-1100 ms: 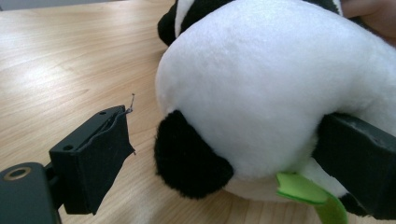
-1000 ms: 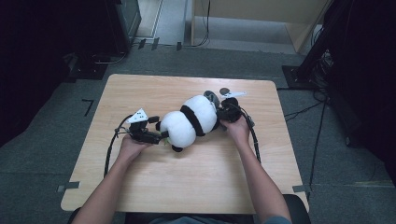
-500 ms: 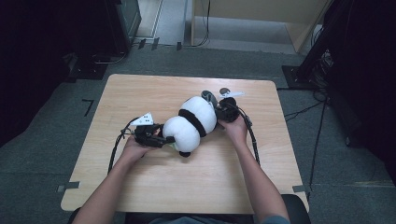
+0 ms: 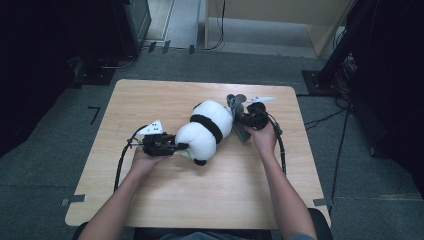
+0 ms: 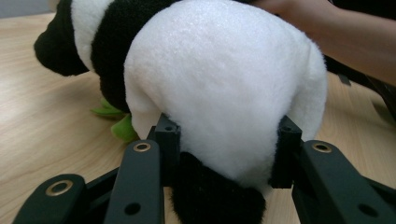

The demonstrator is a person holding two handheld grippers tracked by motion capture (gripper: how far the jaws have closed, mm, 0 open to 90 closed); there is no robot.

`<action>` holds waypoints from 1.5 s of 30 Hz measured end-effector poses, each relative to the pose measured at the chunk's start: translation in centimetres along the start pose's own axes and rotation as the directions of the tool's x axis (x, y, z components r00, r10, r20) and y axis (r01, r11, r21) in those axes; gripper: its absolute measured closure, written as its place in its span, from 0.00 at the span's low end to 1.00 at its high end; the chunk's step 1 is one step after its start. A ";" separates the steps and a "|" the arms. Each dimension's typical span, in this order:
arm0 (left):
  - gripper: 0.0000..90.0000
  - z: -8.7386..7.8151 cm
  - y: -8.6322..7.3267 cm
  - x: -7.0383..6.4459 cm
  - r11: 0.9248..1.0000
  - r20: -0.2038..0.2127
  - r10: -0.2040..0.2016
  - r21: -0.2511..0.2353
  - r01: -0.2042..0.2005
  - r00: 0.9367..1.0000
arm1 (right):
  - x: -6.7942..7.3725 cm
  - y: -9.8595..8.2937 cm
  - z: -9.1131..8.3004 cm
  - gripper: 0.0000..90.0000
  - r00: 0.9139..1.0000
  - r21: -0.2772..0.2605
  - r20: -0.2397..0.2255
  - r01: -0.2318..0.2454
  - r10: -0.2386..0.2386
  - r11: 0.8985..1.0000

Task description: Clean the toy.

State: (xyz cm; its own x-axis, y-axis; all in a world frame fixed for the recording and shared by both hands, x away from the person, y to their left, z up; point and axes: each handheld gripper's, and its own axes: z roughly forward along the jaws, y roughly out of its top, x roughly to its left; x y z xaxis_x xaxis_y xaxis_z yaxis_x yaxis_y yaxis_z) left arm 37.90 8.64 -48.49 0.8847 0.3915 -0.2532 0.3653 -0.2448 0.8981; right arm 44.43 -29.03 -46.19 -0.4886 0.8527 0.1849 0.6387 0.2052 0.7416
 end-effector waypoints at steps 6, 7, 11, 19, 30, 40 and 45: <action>0.64 -0.7 0.8 -0.3 0.997 -0.094 -0.037 -0.078 0.029 0.995 | 0.5 -0.6 -2.5 0.86 1.000 -0.027 -0.003 0.022 -0.022 0.999; 0.64 -0.7 1.0 -0.4 0.995 -0.105 -0.050 -0.092 0.040 0.993 | 0.8 -0.7 -2.8 0.85 1.000 -0.031 -0.007 0.031 -0.031 0.999; 0.64 -0.7 1.8 -0.8 0.988 -0.165 -0.096 -0.134 0.074 0.982 | 2.5 -0.5 -4.1 0.85 0.998 -0.052 -0.055 0.026 -0.028 0.998; 0.63 -0.9 1.7 -1.5 0.989 -0.252 -0.113 -0.120 0.085 0.961 | 6.5 0.5 -6.3 0.85 0.983 -0.083 -0.168 0.054 -0.068 0.995; 0.62 0.3 2.3 -3.2 0.984 -0.255 -0.140 -0.142 0.106 0.957 | 13.0 1.2 -6.4 0.84 0.946 -0.111 -0.274 0.147 -0.173 0.983; 0.63 0.7 2.2 -3.4 0.984 -0.293 -0.161 -0.119 0.131 0.942 | 15.7 -0.2 -4.2 0.85 0.937 -0.076 -0.251 0.232 -0.244 0.970; 0.63 0.4 2.5 -3.4 0.978 -0.271 -0.190 -0.136 0.158 0.944 | 17.7 -1.7 -2.5 0.85 0.903 -0.030 -0.222 0.372 -0.369 0.928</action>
State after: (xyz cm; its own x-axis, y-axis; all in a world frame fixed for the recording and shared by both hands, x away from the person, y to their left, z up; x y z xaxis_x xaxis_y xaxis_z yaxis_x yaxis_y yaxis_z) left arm 35.94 6.34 -45.58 0.6867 0.6564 -0.3124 0.4580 -0.0570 0.8871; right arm 33.16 -15.51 -42.58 -0.8085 0.5874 0.0359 0.3927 0.4932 0.7762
